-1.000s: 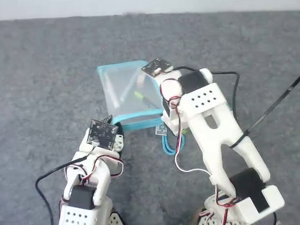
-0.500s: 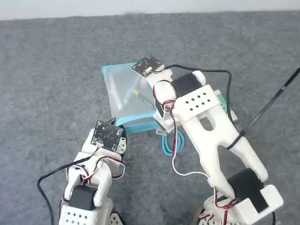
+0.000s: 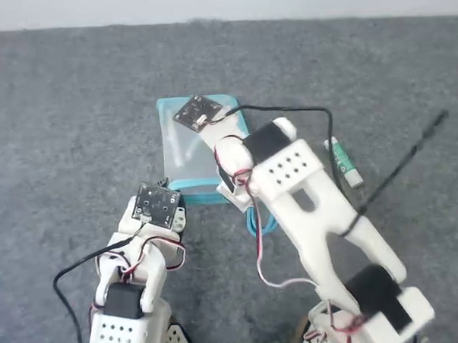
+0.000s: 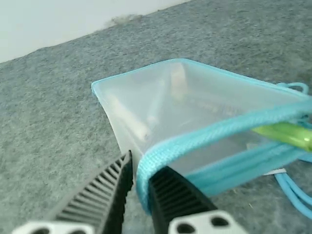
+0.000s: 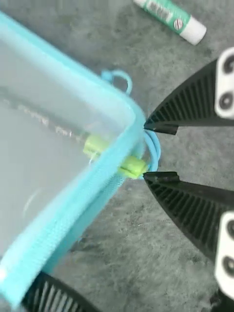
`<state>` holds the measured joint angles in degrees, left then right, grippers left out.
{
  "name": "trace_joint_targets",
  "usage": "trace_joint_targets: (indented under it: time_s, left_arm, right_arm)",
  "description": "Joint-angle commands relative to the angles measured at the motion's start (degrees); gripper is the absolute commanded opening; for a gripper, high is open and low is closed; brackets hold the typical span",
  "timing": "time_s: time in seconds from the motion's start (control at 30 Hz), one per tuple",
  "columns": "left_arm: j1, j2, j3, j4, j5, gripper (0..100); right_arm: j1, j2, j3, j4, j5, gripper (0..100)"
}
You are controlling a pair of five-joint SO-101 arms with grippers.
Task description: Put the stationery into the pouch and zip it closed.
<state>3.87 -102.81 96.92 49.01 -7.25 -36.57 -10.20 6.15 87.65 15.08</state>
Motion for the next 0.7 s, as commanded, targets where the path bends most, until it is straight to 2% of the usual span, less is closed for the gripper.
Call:
trace_joint_targets:
  time_s: [0.0, 0.27, 0.43, 0.67]
  left_arm:
    - [-0.88, -1.41, -2.42, -2.37, -0.18, 1]
    - [-3.16, -1.41, -2.86, -2.55, 2.64, 1]
    - [-1.93, -1.41, -2.59, -2.29, 2.64, 1]
    - [-2.02, -1.41, -2.59, -2.29, 2.64, 1]
  right_arm:
    - [-0.31, -11.12, -1.23, -0.84, 0.70, 11.2]
    - [-0.22, -30.90, 17.76, -9.19, 5.36, 11.3]
    - [-0.22, -29.67, 27.96, -15.96, 6.77, 11.2]
    - [-0.48, -22.55, 31.38, -23.52, 6.42, 11.1]
